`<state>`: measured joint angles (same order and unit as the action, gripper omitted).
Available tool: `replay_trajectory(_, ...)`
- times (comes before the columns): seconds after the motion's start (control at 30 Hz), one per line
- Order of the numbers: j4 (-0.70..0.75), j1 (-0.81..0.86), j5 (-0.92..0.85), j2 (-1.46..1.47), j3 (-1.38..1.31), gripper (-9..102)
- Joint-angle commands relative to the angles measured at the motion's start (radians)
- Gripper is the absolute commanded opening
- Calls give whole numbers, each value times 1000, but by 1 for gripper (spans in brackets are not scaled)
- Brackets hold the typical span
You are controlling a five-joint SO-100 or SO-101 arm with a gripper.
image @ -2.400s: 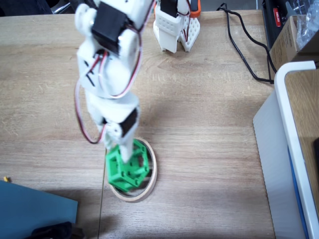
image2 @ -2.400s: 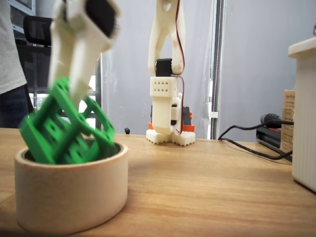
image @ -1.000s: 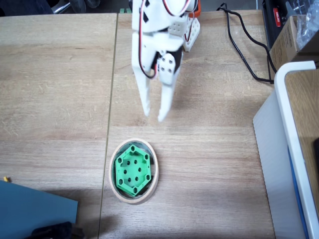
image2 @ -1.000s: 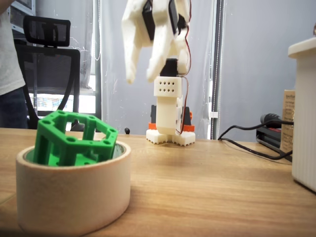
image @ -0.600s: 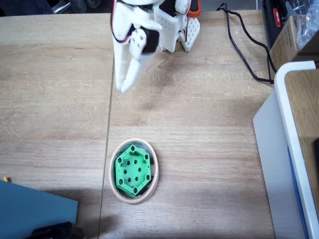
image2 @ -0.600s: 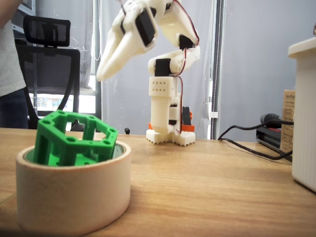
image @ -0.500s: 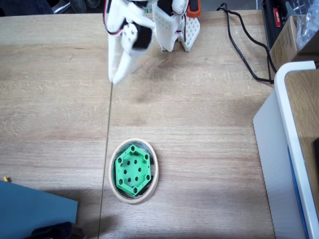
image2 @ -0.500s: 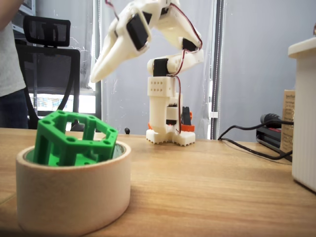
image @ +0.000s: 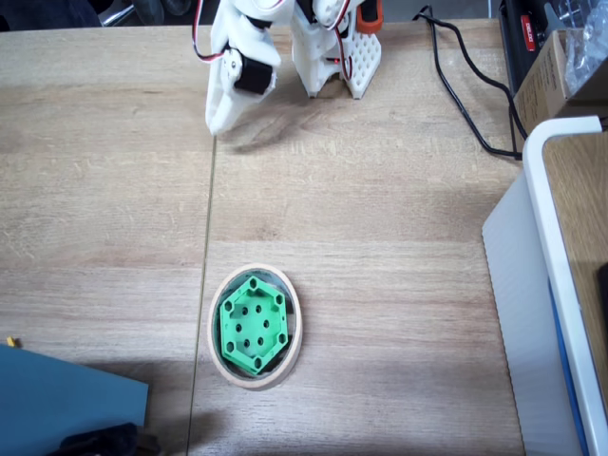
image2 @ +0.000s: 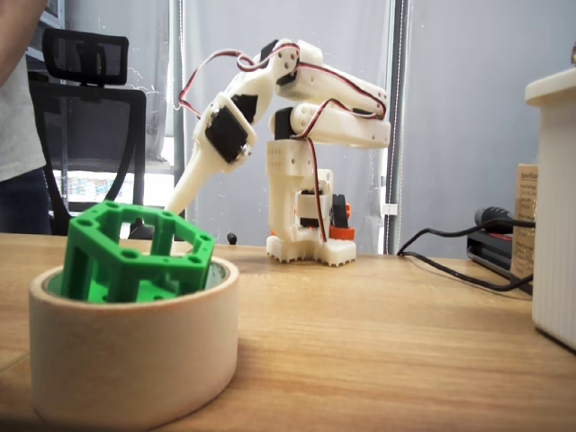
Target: Grasp a component and put it in the bin.
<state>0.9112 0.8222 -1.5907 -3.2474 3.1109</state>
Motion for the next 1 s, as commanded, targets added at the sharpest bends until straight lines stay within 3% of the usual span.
replay_trajectory(0.0, 0, 15, -3, -37, 0, 1)
replay_trajectory(0.7, 5, -74, 5, -123, 100, 1)
replay_trajectory(0.97, 216, -75, -2, -126, 94, 1)
